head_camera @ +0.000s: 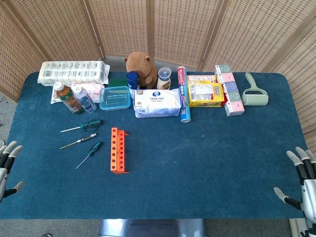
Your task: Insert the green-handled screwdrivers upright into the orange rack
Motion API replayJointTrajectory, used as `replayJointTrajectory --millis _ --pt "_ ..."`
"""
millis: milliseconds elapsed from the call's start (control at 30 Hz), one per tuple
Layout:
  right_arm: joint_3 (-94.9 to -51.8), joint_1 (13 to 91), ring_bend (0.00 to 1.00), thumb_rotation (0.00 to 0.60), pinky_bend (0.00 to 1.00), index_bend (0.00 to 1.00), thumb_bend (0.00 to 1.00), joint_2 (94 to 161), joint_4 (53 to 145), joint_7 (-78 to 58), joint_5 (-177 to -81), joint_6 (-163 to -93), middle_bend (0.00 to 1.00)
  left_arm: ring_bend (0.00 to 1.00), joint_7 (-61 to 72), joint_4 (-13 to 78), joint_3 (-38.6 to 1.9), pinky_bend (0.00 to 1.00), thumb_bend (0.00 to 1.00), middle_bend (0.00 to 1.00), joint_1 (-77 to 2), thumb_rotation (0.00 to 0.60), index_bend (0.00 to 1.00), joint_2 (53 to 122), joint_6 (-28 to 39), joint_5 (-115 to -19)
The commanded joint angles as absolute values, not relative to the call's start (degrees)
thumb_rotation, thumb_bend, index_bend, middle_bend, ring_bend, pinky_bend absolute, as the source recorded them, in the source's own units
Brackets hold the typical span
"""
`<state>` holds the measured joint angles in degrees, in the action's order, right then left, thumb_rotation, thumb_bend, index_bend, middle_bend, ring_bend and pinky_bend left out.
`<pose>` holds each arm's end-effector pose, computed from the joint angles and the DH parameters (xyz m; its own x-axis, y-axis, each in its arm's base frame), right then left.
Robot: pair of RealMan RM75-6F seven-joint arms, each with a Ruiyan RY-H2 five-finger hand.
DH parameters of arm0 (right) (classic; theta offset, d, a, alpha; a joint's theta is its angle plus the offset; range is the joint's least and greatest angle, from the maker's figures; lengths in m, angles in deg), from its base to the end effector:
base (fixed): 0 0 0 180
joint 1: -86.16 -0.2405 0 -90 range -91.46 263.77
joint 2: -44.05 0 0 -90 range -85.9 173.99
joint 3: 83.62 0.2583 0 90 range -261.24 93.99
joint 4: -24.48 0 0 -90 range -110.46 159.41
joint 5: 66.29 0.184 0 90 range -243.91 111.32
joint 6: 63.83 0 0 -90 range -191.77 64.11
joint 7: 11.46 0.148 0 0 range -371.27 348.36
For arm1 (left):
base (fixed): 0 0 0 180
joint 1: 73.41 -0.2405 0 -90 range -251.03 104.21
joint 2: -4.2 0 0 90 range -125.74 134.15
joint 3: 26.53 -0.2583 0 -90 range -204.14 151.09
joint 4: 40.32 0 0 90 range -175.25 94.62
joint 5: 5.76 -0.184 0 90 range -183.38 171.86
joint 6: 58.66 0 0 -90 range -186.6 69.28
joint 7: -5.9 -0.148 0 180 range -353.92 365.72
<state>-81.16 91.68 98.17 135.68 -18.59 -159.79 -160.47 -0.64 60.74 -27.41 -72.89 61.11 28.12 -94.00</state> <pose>-0.2527 -0.1294 0.2334 0.3733 0.1279 0.9189 -0.9275 0.0327 0.3723 -0.2926 0.1474 0.2031 0.4761 0.0702 0.8766 0.8780 0.0174 -0.4783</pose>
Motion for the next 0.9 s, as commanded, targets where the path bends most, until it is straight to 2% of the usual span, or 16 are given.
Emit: replayJointTrajectory --millis 33,367,400,467,500,533,633,733,900 --pt "-81.3 91.7 0.02 0.6 0.0 0.13 0.0 98.2 135.7 -18.7 -159.8 -160.3 0.06 0.0 -0.6 60.8 -27.5 0.0 0.17 0.0 -72.8 0.6 0.0 61.1 27.9 -94.0" --pt "-81.3 91.8 0.02 0.6 0.0 0.13 0.0 98.4 135.9 -19.1 -160.2 -160.6 0.07 0.0 0.1 60.9 -27.5 0.0 0.16 0.0 -71.9 0.6 0.0 60.5 25.8 -93.1" --pt "-81.3 91.8 0.02 0.6 0.0 0.13 0.0 98.4 135.9 -19.2 -160.1 -160.6 0.07 0.02 0.4 60.9 -27.3 0.0 0.16 0.03 -71.6 0.6 0.0 60.5 25.4 -92.8" --pt "-81.3 91.8 0.02 0.6 0.0 0.13 0.0 98.5 136.0 -19.3 -160.0 -160.6 0.07 0.13 0.9 61.2 -26.9 0.03 0.14 0.19 -71.0 0.6 0.0 60.5 24.1 -91.6" --pt "-81.4 91.8 0.02 0.6 0.0 0.13 0.0 98.5 136.0 -19.3 -160.1 -160.5 0.07 0.26 0.9 61.5 -26.7 0.13 0.13 0.34 -70.6 0.6 0.0 60.5 23.3 -90.8" --pt "-81.4 91.9 0.02 0.6 0.0 0.13 0.0 98.5 136.0 -19.3 -160.2 -160.5 0.07 0.4 1.1 62.0 -26.2 0.3 0.13 0.48 -69.9 0.6 0.0 60.7 22.2 -89.8" --pt "-81.8 92.1 0.02 0.6 0.0 0.13 0.0 98.3 136.0 -18.9 -161.0 -160.8 0.07 0.7 1.7 61.7 -24.6 0.74 0.12 0.72 -68.1 0.6 0.0 62.4 20.1 -87.9" --pt "-82.0 92.2 0.02 0.6 0.0 0.13 0.0 98.1 135.9 -18.3 -161.4 -161.0 0.07 0.83 1.8 61.8 -23.6 0.88 0.12 0.84 -65.5 0.6 0.0 63.7 14.8 -84.1" --pt "-81.9 92.1 0.02 0.6 0.0 0.13 0.0 97.9 135.8 -17.7 -161.1 -160.8 0.07 0.86 1.4 61.7 -21.6 0.91 0.12 0.87 -60.3 0.6 0.0 65.1 5.3 -77.2"
